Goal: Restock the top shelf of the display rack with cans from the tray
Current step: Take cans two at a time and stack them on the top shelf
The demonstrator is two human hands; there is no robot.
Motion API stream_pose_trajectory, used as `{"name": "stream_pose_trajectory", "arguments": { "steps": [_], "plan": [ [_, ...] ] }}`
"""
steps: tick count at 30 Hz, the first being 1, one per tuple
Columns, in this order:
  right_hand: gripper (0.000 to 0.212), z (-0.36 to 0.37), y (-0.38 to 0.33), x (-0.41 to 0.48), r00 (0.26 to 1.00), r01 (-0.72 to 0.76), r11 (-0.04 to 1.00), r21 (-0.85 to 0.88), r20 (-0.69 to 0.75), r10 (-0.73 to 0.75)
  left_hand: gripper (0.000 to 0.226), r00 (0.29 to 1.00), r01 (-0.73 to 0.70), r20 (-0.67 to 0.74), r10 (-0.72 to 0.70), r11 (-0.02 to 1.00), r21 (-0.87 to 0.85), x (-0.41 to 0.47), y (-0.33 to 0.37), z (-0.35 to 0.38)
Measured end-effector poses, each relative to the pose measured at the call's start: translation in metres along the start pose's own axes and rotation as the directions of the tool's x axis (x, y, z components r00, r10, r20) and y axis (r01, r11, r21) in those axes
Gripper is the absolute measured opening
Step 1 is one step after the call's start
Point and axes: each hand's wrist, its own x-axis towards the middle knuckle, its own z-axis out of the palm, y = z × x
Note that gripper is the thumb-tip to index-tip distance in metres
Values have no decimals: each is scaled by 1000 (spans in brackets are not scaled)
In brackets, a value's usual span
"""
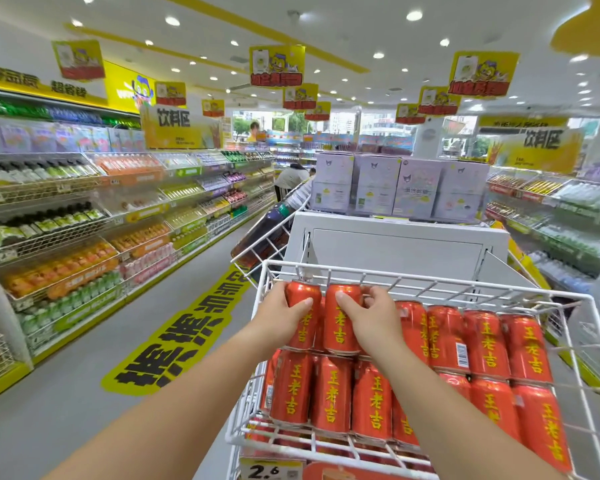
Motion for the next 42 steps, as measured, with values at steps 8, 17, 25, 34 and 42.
{"name": "stream_pose_trajectory", "arguments": {
  "steps": [8,17,25,34,42],
  "plan": [
    [43,13,5,4,996,60,961,-269,-44,-74,28,999,35,-42,-32,997,70,28,-27,8],
    [49,15,4,9,993,105,850,-516,4,-120,19,989,122,-113,-100,971,208,28,-17,13],
    [44,21,3,0,994,99,855,-509,14,-106,34,995,45,-97,3,870,491,26,-21,17],
    [40,18,11,-8,978,209,837,-506,107,-179,37,999,-13,-18,31,790,613,19,-24,15],
    [46,10,10,-15,964,259,771,-582,202,-172,47,998,-53,21,52,760,648,13,-26,13]
  ]
}}
